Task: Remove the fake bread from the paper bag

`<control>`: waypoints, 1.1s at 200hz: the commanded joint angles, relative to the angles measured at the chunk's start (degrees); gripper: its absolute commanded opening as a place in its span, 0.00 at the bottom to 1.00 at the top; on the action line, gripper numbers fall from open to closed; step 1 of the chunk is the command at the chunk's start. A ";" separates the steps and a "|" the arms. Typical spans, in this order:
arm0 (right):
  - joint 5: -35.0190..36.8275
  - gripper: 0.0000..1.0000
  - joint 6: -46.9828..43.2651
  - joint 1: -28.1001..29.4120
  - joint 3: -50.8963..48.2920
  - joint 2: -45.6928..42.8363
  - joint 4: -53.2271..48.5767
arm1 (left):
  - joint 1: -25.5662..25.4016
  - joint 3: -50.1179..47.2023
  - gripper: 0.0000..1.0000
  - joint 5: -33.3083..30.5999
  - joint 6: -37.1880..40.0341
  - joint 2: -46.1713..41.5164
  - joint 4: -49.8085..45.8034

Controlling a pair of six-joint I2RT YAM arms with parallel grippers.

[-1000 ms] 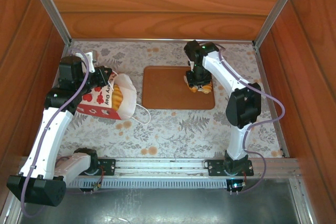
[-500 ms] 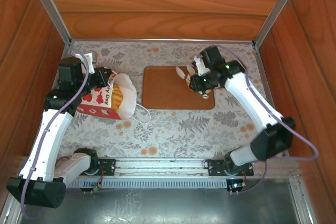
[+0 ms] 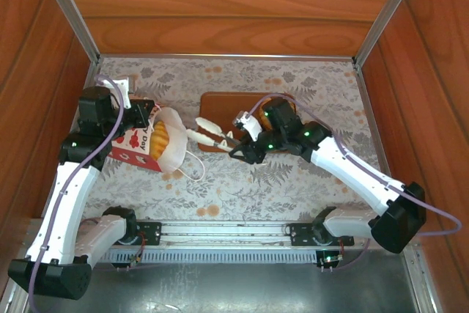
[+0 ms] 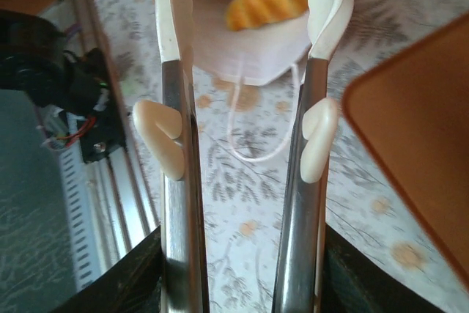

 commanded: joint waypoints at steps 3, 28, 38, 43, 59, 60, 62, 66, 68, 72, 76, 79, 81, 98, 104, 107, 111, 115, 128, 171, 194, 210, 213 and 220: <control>-6.93 0.47 3.06 2.77 0.83 2.97 5.99 | -0.27 0.00 0.00 -0.14 1.71 -1.02 0.42; -7.44 0.47 9.50 5.54 1.95 7.04 8.45 | -0.24 0.29 0.00 0.12 0.37 -0.50 0.47; -7.74 0.46 13.44 6.00 2.57 9.12 9.39 | -0.22 0.47 0.00 0.45 -0.26 -0.24 0.47; -7.76 0.46 15.02 6.21 3.07 10.11 9.70 | -0.29 0.48 0.00 0.80 -0.29 -0.22 0.47; -6.10 0.45 20.98 6.74 4.85 13.99 10.00 | -0.28 0.39 0.00 2.00 0.06 -0.23 0.36; -6.18 0.45 21.19 6.76 5.05 14.24 9.98 | -0.29 0.35 0.00 2.09 0.13 -0.23 0.37; -6.18 0.45 21.83 6.81 5.38 14.85 9.89 | -0.23 0.31 0.00 2.47 0.42 -0.22 0.31; -6.41 0.45 22.84 6.97 6.06 15.92 9.58 | -0.26 0.23 0.00 3.09 0.94 -0.37 0.18; -6.50 0.45 23.26 7.02 6.44 16.37 9.40 | -0.27 0.11 0.00 3.35 1.19 -0.44 0.09; -6.74 0.45 24.22 7.26 7.15 17.40 9.09 | -0.28 -0.14 0.00 3.48 1.53 -0.63 -0.03; -7.04 0.45 25.16 7.49 7.82 18.42 8.81 | -0.28 -0.42 0.00 3.23 1.67 -0.98 -0.29; -7.38 0.45 25.66 7.80 8.39 19.13 8.60 | -0.23 -0.60 0.00 2.97 1.75 -1.23 -0.50; -7.51 0.45 25.96 7.99 8.63 19.50 8.52 | -0.24 -0.58 0.00 2.80 1.81 -1.42 -0.76; -4.94 0.46 28.71 9.86 11.26 22.36 6.71 | -0.21 -1.08 0.00 2.67 2.45 -3.01 -2.47; -3.18 0.47 30.16 10.40 12.07 22.41 6.10 | -0.24 -1.38 0.00 2.30 2.67 -3.51 -2.77; -2.89 0.47 30.60 10.74 12.51 24.14 5.76 | -0.23 -1.67 0.00 2.04 2.77 -3.78 -2.78; -2.57 0.48 31.35 11.10 13.19 24.68 5.27 | -0.27 -1.94 0.00 1.38 2.89 -4.03 -2.78; -2.11 0.49 32.55 11.42 13.96 25.05 4.61 | -0.22 -2.07 0.00 0.62 2.92 -4.16 -2.79; -1.94 0.49 36.50 12.64 15.79 25.85 3.83 | -0.26 -1.86 0.00 -0.37 2.92 -3.86 -2.78; 0.58 0.50 46.36 15.34 18.63 27.86 5.79 | -0.26 -1.63 0.00 2.22 -4.00 0.12 -2.42; 3.79 0.50 47.74 16.11 17.21 27.49 7.18 | -0.24 -2.86 0.00 5.48 -5.03 -0.31 -0.90; 6.70 0.50 49.41 16.31 16.53 28.09 8.21 | -0.28 -4.09 0.00 5.34 -5.44 -2.31 -0.52; 6.97 0.50 49.94 16.33 16.51 28.24 8.54 | -0.26 -4.31 0.00 5.38 -5.44 -2.77 -0.46; 7.79 0.50 51.14 16.39 16.81 28.85 8.78 | -0.25 -4.66 0.00 5.09 -5.33 -3.65 -0.41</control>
